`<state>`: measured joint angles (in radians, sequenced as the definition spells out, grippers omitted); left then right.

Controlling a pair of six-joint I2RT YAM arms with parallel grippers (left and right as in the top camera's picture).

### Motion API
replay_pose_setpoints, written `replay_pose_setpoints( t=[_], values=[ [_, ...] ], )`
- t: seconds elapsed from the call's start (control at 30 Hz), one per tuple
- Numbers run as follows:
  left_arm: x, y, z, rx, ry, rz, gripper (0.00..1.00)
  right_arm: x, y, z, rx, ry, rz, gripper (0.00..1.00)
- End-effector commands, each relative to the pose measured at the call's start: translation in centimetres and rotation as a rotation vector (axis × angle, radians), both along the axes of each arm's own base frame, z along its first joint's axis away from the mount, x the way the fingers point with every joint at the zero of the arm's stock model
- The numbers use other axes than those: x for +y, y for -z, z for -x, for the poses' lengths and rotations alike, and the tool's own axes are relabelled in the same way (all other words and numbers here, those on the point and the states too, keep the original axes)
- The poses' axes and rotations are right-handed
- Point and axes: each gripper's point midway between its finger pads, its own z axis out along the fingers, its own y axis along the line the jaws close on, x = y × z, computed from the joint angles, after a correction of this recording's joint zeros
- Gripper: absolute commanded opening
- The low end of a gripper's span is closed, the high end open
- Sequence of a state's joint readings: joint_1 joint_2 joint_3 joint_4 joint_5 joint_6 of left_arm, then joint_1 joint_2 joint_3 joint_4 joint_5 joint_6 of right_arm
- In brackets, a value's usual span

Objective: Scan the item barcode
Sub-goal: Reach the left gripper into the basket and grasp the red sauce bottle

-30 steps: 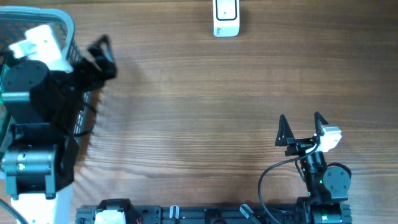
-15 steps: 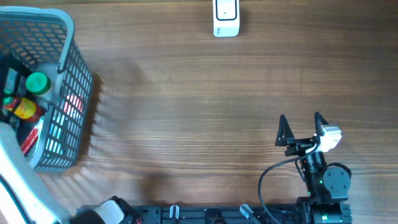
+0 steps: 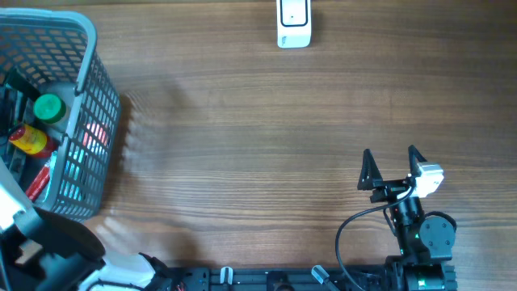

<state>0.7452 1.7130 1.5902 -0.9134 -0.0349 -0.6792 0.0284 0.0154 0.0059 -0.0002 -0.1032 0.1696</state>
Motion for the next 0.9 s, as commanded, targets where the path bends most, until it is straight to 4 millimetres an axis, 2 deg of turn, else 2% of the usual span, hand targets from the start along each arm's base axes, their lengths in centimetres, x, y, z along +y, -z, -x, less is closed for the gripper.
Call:
replay_pose_setpoints(
  t=[0.0, 0.1, 0.27, 0.5, 0.6, 0.63, 0.73, 0.87],
  values=[
    [1.3, 1.6, -0.1, 0.007, -0.035, 0.028, 1.00, -0.1, -0.2, 0.0, -0.010, 0.009, 0.012, 1.00],
    [1.8, 2.5, -0.7, 0.009, -0.034, 0.030, 0.98, -0.1, -0.2, 0.0, -0.010, 0.009, 0.012, 1.00],
    [2.4, 3.9, -1.3, 0.014, -0.034, 0.035, 0.74, -0.1, -0.2, 0.0, -0.011, 0.009, 0.012, 1.00],
    [2.8, 7.0, -1.7, 0.056, -0.034, 0.075, 0.71, -0.1, -0.2, 0.0, -0.010, 0.009, 0.012, 1.00],
    [2.8, 7.8, -1.7, 0.071, -0.034, 0.088, 0.63, -0.1, -0.2, 0.0, -0.010, 0.009, 0.012, 0.99],
    [2.8, 8.1, -1.7, 0.076, -0.034, 0.092, 0.56, -0.1, -0.2, 0.0, -0.010, 0.009, 0.012, 1.00],
    [2.8, 8.3, -1.7, 0.081, -0.027, 0.093, 0.43, -0.1, -0.2, 0.0, -0.010, 0.009, 0.012, 1.00],
    [2.7, 7.6, -1.8, 0.063, -0.022, 0.090, 0.33, -0.1, -0.2, 0.0, -0.010, 0.009, 0.012, 1.00]
  ],
)
